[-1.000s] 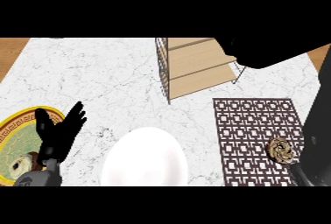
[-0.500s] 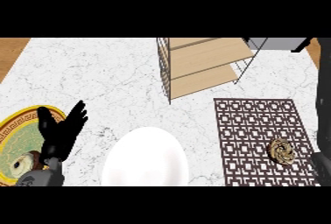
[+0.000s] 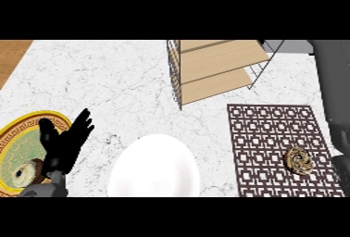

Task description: Pick the can from the placemat and place it in the tiered shelf

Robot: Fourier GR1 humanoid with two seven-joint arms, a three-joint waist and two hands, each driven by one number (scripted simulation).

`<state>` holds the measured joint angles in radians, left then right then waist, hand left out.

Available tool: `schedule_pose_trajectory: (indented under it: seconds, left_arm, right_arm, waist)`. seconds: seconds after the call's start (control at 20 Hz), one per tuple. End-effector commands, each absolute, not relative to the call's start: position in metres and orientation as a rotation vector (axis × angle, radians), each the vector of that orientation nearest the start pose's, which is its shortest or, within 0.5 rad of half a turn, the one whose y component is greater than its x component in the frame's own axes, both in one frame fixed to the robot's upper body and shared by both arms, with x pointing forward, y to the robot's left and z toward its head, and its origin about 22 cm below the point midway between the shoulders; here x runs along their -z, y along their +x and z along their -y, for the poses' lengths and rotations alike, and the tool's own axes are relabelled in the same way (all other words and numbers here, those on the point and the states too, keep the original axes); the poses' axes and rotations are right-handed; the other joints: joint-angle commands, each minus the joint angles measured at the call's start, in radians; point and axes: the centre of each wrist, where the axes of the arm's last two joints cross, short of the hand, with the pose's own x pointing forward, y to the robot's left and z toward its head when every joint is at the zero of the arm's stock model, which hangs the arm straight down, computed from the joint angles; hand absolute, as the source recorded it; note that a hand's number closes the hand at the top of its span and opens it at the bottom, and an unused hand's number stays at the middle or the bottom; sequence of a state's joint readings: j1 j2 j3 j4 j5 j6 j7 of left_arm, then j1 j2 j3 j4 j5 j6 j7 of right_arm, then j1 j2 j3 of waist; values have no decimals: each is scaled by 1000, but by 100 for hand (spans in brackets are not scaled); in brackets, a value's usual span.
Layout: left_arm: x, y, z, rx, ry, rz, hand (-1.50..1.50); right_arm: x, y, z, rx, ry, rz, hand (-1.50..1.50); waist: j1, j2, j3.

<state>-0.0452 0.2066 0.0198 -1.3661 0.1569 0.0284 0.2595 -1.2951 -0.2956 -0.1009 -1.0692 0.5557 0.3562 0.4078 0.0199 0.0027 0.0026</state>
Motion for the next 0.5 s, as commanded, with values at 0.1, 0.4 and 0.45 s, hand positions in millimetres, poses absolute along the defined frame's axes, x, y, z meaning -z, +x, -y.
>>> schedule_pose_trajectory:
  seconds: [0.1, 0.4, 0.45]
  left_arm:
    - [16, 263, -292, -18, 70, 1101, 0]
    - [34, 249, -281, -31, 81, 1132, 0]
    - [33, 269, -285, -31, 90, 1109, 0]
  right_arm:
    - [-319, 433, 142, -852, -682, 1745, 150]
    - [-332, 446, 144, -851, -664, 1795, 150]
    - [-316, 446, 150, -860, -621, 1809, 150]
  waist:
    - [-2, 3, -3]
    - [1, 3, -3]
    - [-12, 2, -3]
